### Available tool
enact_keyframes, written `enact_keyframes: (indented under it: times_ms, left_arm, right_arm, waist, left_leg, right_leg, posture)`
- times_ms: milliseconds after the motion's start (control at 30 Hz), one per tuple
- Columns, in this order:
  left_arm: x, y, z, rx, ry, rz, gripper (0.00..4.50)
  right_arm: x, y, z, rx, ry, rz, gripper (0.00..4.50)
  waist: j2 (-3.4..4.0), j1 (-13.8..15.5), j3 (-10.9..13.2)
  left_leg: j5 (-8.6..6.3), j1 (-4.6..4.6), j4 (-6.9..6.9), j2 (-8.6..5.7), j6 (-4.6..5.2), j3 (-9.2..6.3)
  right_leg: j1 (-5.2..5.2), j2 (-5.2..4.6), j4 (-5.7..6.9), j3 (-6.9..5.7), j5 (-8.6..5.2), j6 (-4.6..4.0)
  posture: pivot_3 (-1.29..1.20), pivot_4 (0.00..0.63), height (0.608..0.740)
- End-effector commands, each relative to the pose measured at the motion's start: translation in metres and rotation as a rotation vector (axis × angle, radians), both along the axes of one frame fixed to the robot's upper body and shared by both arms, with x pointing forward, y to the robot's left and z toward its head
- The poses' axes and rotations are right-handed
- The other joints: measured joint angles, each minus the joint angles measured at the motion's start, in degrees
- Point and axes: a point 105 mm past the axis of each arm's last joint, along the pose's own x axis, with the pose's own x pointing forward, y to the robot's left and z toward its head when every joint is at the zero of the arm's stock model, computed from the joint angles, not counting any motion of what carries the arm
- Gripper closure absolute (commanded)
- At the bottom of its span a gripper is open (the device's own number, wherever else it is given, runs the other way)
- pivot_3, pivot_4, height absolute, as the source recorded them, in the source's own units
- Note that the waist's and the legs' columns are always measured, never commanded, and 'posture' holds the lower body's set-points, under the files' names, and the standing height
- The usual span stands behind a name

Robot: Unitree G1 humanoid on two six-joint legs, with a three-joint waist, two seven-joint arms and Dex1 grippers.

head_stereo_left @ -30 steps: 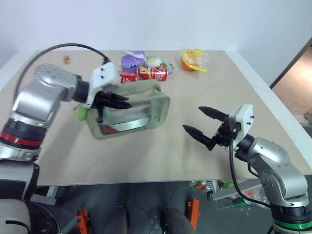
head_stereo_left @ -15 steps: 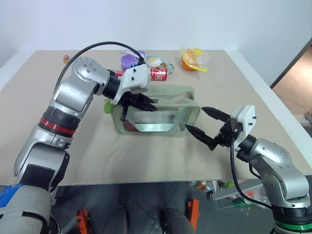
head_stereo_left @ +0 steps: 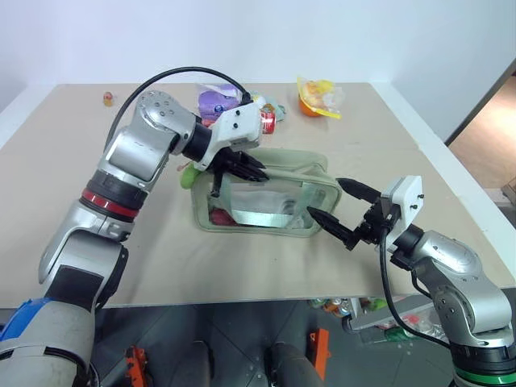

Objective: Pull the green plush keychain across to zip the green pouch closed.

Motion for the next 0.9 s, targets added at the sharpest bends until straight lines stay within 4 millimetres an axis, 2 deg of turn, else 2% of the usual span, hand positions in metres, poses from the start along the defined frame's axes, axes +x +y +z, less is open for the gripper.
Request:
enact_keyframes:
  times_ms: [33,67,200,233,267,400,533,633,700,900]
  left_arm:
    - [-0.005,0.000,0.015,-0.030,-0.032,-0.004,3.73]
    - [-0.007,0.001,0.017,-0.038,-0.021,0.000,3.49]
    - [-0.010,0.010,0.028,-0.076,0.006,0.025,2.05]
    - [-0.010,0.014,0.031,-0.080,0.004,0.030,1.83]
    - [-0.011,0.017,0.033,-0.087,0.006,0.037,1.39]
    - [-0.021,0.032,0.055,-0.189,0.049,0.044,0.02]
    - [-0.024,0.058,0.082,-0.392,0.061,0.103,0.02]
    - [-0.026,0.075,0.080,-0.532,-0.003,0.172,0.00]
    - [-0.025,0.087,0.077,-0.660,-0.056,0.261,0.00]
    - [-0.037,0.143,0.037,-0.835,-0.173,0.630,0.00]
  right_arm:
    - [-0.003,0.002,0.015,0.005,-0.065,0.005,0.00]
    - [-0.002,0.002,0.016,0.004,-0.067,0.007,0.00]
    - [0.002,0.004,0.022,0.002,-0.084,0.015,0.00]
    - [0.003,0.003,0.023,0.000,-0.088,0.016,0.00]
    - [0.004,0.003,0.025,-0.001,-0.090,0.017,0.00]
    - [0.010,0.002,0.029,-0.011,-0.100,0.028,0.00]
    - [0.015,-0.001,0.030,-0.018,-0.096,0.035,0.00]
    - [0.017,-0.005,0.027,-0.029,-0.092,0.034,0.83]
    - [0.017,-0.006,0.026,-0.026,-0.088,0.035,1.56]
    - [0.015,-0.007,0.026,-0.033,-0.074,0.060,3.63]
  waist:
    - [0.00,0.00,0.00]
    - [0.00,0.00,0.00]
    - [0.00,-0.19,0.00]
    - [0.00,-0.22,0.00]
    - [0.00,-0.30,0.00]
    - [0.00,-0.48,0.00]
    - [0.01,-0.60,0.01]
    - [0.14,-0.70,-0.06]
    - [0.15,-0.66,-0.07]
    - [0.10,-0.88,-0.05]
  left_leg:
    - [0.00,0.00,0.00,0.00,0.00,0.00]
    - [0.00,0.00,0.00,0.00,0.00,-0.01]
    - [0.00,0.01,0.00,0.00,0.00,0.00]
    - [0.00,0.02,0.00,0.00,0.00,0.00]
    - [0.00,0.03,0.00,0.01,0.00,0.00]
    - [0.00,0.04,-0.01,0.02,0.00,-0.01]
    - [0.00,0.04,-0.01,0.02,0.00,0.00]
    - [0.00,0.08,-0.03,0.03,0.01,0.00]
    - [-0.01,0.12,-0.03,0.03,0.01,0.02]
    - [0.02,0.14,0.10,0.07,-0.02,0.01]
  right_leg:
    - [0.00,0.00,0.00,0.00,0.00,0.00]
    - [-0.01,0.01,0.01,-0.01,0.00,0.00]
    - [-0.01,0.00,0.02,0.00,0.00,-0.01]
    - [-0.01,0.01,0.03,0.00,0.00,-0.01]
    - [-0.01,0.01,0.03,0.00,0.00,-0.01]
    - [-0.01,0.02,0.06,0.00,0.00,-0.02]
    - [-0.01,0.01,0.06,0.00,-0.01,-0.01]
    - [0.01,0.01,0.09,0.00,-0.02,-0.03]
    - [0.03,-0.02,0.16,0.02,-0.04,-0.02]
    - [0.02,0.00,0.34,0.04,-0.01,-0.06]
  posture:
    - [0.00,0.150,0.740]
    - [0.00,0.150,0.740]
    - [0.00,0.150,0.740]
    - [0.00,0.150,0.740]
    - [0.00,0.150,0.740]
    - [0.00,0.150,0.740]
    - [0.00,0.150,0.740]
    - [0.00,0.150,0.740]
    - [0.00,0.150,0.740]
    - [0.00,0.150,0.740]
